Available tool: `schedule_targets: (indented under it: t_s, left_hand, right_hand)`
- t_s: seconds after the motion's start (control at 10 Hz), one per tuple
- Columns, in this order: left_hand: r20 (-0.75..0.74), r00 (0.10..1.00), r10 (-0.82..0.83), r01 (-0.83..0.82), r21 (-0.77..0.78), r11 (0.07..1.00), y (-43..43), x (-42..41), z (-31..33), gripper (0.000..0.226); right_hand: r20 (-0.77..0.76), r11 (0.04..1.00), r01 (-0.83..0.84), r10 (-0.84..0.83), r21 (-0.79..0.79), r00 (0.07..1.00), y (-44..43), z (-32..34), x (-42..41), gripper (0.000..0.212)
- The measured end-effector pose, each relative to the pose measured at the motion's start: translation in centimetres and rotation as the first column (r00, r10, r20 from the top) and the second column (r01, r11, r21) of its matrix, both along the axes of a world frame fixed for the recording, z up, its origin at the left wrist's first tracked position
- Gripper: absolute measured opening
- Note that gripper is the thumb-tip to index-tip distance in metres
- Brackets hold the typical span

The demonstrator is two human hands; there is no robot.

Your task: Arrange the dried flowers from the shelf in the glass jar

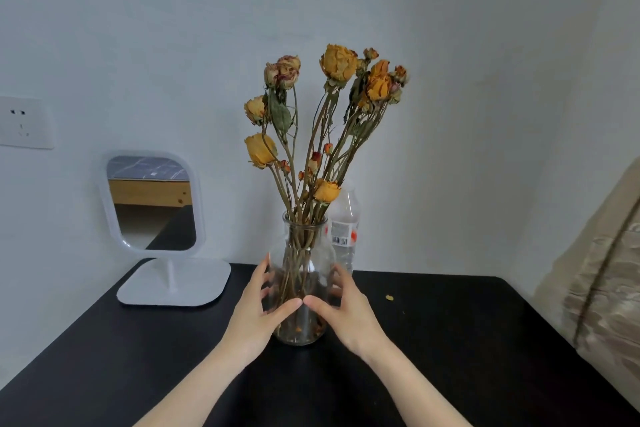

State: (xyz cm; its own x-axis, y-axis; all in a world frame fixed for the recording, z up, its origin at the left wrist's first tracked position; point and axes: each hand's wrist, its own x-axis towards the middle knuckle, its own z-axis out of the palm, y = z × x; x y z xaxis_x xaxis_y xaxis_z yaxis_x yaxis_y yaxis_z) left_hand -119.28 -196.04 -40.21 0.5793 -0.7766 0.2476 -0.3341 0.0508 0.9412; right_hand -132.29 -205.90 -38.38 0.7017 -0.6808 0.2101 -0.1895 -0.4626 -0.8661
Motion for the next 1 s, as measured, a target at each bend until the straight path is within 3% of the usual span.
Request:
schedule_targets:
  t_s: [0.2, 0.5, 0.8, 0.9, 1.0]
  left_hand:
    - [-0.009, 0.998, -0.055, 0.056, 0.029, 0.998, -1.9, 3.2, 0.5, 0.087]
    - [-0.034, 0.998, -0.052, 0.054, 0.052, 0.997, -3.5, 5.2, 0.7, 0.098]
    - [-0.024, 0.999, -0.036, 0.038, 0.057, 0.998, -3.5, 5.0, 0.9, 0.089]
    - [-0.014, 0.999, 0.049, -0.047, 0.098, 0.994, -2.1, 4.4, 0.8, 0.083]
    - [0.045, 0.991, 0.127, -0.132, 0.128, 0.983, 1.3, 3.4, 0.5, 0.050]
  right_hand:
    - [0.068, 0.999, -0.018, 0.016, 0.033, 0.998, -1.6, -0.1, 3.2, 0.056]
    - [0.073, 0.999, -0.023, 0.020, 0.032, 0.997, -3.8, -0.8, 5.8, 0.064]
    - [0.098, 0.995, -0.056, 0.049, 0.078, 0.994, -3.6, 0.0, 5.6, 0.071]
    - [0.097, 1.000, -0.027, 0.026, 0.008, 0.995, -3.3, 1.9, 4.0, 0.072]
    - [0.292, 0.997, 0.080, -0.070, -0.022, 0.954, -3.5, 5.0, 1.1, 0.049]
